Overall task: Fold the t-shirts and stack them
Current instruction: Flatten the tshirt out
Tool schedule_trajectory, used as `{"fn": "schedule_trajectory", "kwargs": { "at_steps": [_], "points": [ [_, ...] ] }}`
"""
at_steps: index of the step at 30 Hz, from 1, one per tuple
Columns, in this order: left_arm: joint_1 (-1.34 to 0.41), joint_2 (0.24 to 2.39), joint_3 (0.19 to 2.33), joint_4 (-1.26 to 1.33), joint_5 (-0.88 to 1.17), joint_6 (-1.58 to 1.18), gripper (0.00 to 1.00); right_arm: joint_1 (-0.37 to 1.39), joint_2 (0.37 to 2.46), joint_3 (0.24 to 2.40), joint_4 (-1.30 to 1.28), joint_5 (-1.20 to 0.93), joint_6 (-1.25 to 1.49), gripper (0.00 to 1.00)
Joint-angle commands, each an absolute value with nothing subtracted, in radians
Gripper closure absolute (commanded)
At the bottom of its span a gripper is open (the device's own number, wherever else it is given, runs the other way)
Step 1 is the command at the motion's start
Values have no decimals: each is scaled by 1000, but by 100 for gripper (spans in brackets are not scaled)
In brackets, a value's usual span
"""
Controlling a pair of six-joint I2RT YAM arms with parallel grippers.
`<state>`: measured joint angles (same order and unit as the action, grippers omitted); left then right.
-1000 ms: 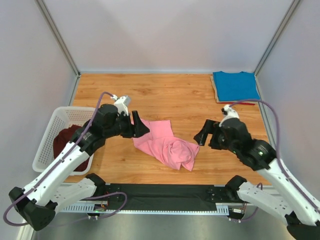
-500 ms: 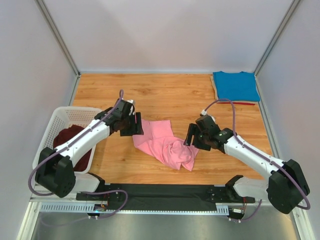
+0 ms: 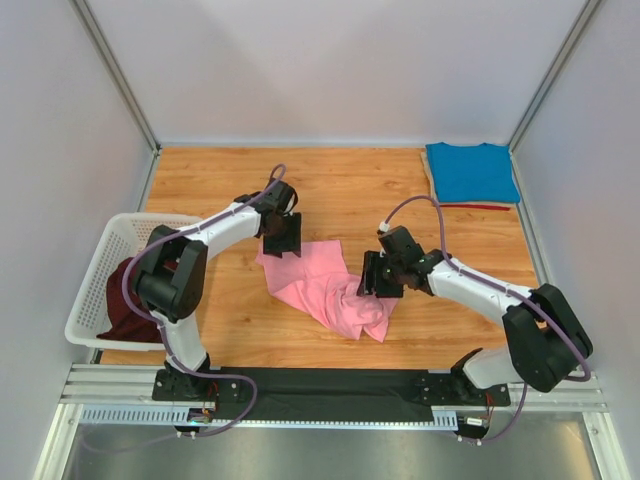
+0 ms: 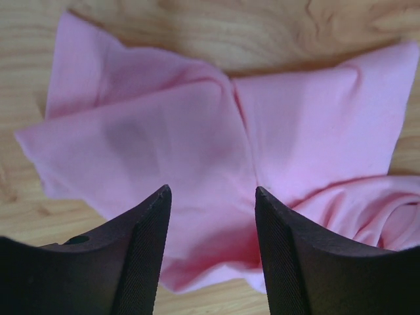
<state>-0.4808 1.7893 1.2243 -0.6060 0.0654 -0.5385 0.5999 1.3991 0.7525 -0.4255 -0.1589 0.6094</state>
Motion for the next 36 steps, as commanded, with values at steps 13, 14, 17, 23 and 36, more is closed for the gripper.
{"fn": "schedule_trajectory", "kwargs": {
  "at_steps": [13,14,17,23,36],
  "points": [
    [-479,1956,1351,-566,51,-568,54,601,1339,676,-322,-161,601,89],
    [-479,1960,1356,-566,58,-565,59,601,1338,678,-330,-152,600,94],
    [-479,1957,1382,-598,60,-565,90,603,1322,696,-360,-118,585,100],
    [-479,1781,1468,-698,15,-543,100,600,1270,926,-587,191,548,100],
    [-440,1412,1654,-858,-55,-607,100,509,1164,1508,-933,647,411,100]
  ]
}}
